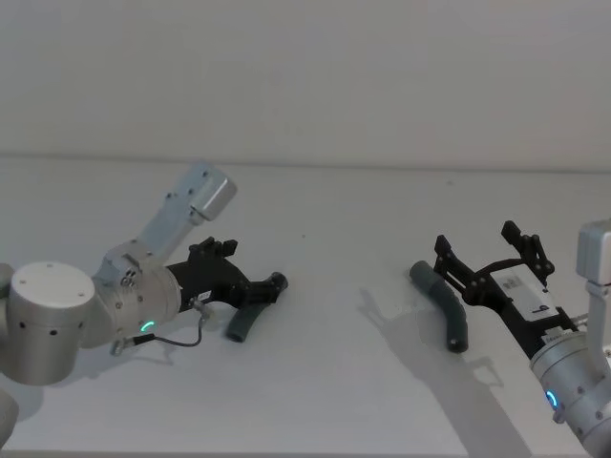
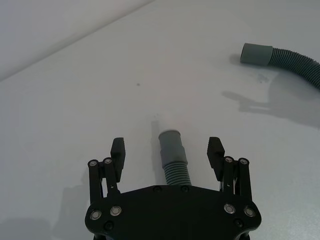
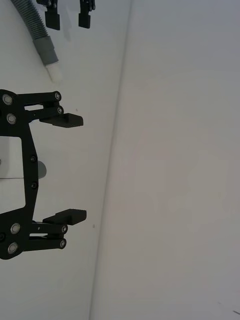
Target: Use both hands to pick up one end of the pipe from the table, align the ends, and insert them.
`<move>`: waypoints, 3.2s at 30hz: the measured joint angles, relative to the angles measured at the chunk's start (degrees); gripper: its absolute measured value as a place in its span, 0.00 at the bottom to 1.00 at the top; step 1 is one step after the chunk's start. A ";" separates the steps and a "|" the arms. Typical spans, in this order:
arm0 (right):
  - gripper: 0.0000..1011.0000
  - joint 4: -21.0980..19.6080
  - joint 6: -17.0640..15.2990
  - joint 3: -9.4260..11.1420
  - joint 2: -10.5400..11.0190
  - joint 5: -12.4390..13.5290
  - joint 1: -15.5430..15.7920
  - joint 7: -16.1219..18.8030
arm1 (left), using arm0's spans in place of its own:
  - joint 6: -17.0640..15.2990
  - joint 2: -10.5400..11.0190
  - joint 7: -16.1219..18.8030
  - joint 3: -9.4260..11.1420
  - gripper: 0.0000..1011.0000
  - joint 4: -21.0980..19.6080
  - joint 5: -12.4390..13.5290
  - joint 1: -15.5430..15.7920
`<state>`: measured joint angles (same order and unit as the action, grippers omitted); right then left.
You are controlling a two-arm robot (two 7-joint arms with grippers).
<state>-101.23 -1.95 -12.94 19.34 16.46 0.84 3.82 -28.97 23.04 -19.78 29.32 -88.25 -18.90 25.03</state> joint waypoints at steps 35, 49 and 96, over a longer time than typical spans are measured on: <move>0.99 0.00 0.00 0.00 0.00 0.00 0.00 0.00 | -1.15 -3.31 -2.28 1.74 0.99 6.66 2.46 3.28; 0.99 0.00 0.00 0.00 0.00 0.00 0.00 0.00 | -1.61 -4.46 -2.45 1.20 0.99 8.15 2.53 3.01; 0.99 0.00 0.00 0.00 0.00 0.00 0.00 0.00 | -7.37 -6.82 -4.05 0.97 0.76 12.01 1.43 5.82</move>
<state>-101.23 -1.95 -12.94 19.34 16.46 0.84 3.83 -36.34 16.22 -23.83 30.29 -76.24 -17.47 30.85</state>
